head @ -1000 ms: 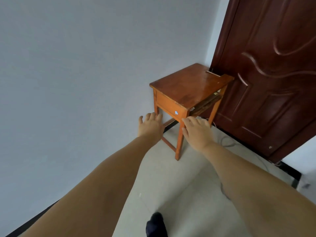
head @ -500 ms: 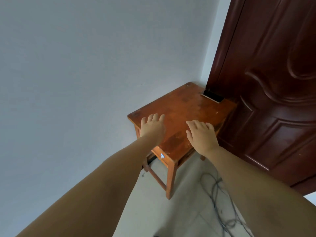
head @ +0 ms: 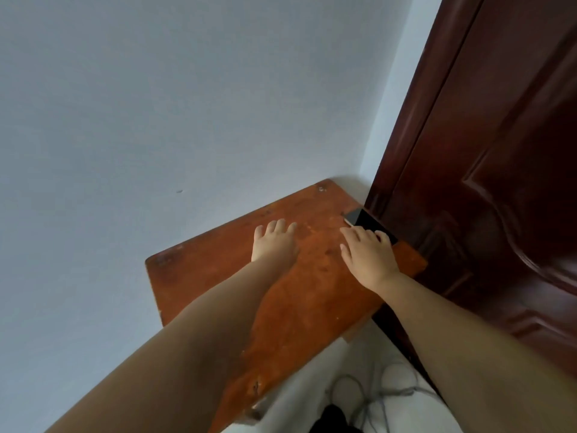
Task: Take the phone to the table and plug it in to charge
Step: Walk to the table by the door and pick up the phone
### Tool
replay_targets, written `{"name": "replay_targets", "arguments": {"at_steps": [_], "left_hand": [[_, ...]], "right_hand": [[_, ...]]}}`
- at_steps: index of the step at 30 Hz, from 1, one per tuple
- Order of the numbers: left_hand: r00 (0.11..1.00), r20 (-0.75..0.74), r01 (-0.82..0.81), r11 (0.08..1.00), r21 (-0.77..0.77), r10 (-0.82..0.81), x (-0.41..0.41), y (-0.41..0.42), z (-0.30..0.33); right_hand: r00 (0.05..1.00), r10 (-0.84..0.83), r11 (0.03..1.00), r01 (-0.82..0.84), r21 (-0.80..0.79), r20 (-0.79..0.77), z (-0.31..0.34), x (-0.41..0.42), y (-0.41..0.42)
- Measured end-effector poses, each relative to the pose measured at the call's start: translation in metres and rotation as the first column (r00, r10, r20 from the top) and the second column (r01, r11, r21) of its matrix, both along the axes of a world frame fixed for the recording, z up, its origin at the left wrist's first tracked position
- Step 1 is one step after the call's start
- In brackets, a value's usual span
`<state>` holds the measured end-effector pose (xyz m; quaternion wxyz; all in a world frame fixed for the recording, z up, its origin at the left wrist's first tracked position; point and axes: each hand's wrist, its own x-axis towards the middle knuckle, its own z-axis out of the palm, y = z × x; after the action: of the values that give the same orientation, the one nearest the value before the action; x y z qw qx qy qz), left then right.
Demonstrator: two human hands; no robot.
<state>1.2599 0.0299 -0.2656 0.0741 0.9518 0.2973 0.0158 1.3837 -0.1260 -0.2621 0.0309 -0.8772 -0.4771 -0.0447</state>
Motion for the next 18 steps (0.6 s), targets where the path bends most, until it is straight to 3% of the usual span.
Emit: {"name": "replay_targets", "arguments": {"at_steps": [9, 18], "left_hand": [[0.994, -0.080, -0.086, 0.992, -0.097, 0.078, 0.116, 0.008, -0.049], [0.988, -0.116, -0.120, 0.977, -0.176, 0.100, 0.178, 0.007, -0.118]], "right_hand": [[0.994, -0.037, 0.998, 0.031, -0.063, -0.105, -0.053, 0.128, 0.013], [0.912, -0.270, 0.953, 0.209, -0.217, -0.309, -0.106, 0.176, 0.023]]}}
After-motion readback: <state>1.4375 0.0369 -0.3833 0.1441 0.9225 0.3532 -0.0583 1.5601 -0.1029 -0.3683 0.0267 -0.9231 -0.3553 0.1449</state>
